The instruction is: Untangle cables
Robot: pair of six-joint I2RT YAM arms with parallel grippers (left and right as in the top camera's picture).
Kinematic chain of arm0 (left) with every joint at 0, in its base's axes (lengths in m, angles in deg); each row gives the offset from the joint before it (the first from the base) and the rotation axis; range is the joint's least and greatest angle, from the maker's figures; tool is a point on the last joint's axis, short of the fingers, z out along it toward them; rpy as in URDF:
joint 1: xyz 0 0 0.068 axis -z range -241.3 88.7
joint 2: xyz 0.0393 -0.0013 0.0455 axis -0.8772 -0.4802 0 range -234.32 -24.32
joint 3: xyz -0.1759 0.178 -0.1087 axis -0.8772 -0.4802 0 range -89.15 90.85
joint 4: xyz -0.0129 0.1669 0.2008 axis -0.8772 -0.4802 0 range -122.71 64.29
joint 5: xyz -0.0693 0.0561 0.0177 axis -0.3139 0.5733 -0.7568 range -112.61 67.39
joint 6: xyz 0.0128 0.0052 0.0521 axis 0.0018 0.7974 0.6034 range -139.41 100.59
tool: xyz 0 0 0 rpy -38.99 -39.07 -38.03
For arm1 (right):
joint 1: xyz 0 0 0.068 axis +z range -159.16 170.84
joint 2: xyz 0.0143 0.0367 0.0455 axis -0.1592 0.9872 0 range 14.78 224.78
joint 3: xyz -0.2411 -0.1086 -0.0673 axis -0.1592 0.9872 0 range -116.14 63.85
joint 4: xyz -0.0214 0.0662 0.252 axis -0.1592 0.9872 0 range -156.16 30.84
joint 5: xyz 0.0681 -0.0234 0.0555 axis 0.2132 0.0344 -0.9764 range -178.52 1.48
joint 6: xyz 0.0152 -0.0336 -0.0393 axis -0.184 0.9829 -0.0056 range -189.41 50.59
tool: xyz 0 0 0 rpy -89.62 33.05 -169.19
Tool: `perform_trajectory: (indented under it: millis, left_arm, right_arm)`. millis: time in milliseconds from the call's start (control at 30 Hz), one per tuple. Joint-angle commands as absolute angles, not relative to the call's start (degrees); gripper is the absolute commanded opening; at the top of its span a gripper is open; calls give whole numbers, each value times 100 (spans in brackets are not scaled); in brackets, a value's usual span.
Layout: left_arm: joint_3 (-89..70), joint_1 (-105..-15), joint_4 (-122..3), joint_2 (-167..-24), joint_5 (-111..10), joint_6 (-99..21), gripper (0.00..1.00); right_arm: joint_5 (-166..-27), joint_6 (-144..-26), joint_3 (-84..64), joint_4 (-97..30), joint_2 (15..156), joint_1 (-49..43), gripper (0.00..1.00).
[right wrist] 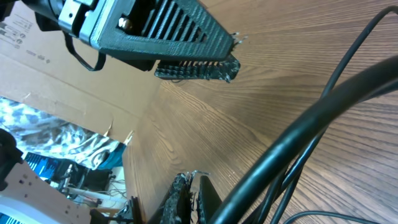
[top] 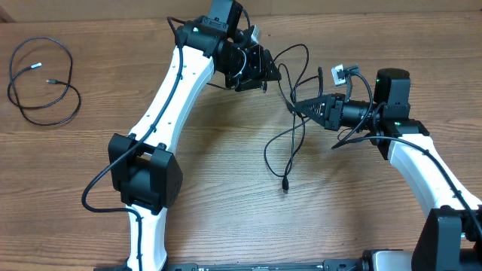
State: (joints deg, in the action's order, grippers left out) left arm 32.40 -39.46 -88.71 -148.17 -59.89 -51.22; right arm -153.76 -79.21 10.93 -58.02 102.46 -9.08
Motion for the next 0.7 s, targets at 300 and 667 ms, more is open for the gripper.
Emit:
perform_trajectory:
  millis: [300, 667]
  left_arm:
    - [3280, -3609, -8843, -15176, -5954, -5579, 59]
    - [3280, -3454, -8839, -15643, -6185, -5634, 52]
  right_arm:
    - [-15555, -7880, 935, -5859, 10119, -915, 4]
    - [-15550, -7943, 935, -5861, 10119, -915, 4]
